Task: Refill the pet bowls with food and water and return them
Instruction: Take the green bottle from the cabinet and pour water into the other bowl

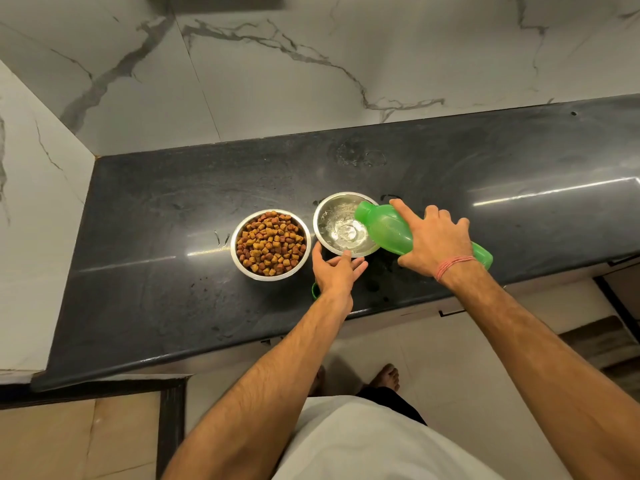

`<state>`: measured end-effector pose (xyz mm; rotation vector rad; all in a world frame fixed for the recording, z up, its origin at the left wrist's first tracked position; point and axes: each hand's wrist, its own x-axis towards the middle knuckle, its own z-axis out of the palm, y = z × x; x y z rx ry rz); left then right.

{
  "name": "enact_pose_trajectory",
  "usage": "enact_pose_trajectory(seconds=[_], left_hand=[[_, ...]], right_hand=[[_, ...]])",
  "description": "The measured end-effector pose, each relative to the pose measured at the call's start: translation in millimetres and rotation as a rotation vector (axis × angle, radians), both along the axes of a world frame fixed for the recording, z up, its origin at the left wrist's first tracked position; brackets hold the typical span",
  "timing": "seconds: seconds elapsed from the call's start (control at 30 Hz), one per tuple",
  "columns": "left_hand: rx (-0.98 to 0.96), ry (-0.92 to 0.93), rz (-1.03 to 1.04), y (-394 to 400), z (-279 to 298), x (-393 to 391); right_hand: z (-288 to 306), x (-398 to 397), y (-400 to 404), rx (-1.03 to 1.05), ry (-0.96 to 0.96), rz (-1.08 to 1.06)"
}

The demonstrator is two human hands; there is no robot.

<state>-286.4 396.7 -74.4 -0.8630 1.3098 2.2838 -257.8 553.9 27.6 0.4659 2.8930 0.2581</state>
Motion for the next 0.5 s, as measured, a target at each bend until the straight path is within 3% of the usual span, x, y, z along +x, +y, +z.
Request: enact_pose_trajectory(seconds=[0.5], left_hand=[[0.001, -0.009, -0.015, -1.8, 0.4, -0.2]], right_hand=[[-2.3, 2.2, -5.6, 0.016, -0.009, -0.008]])
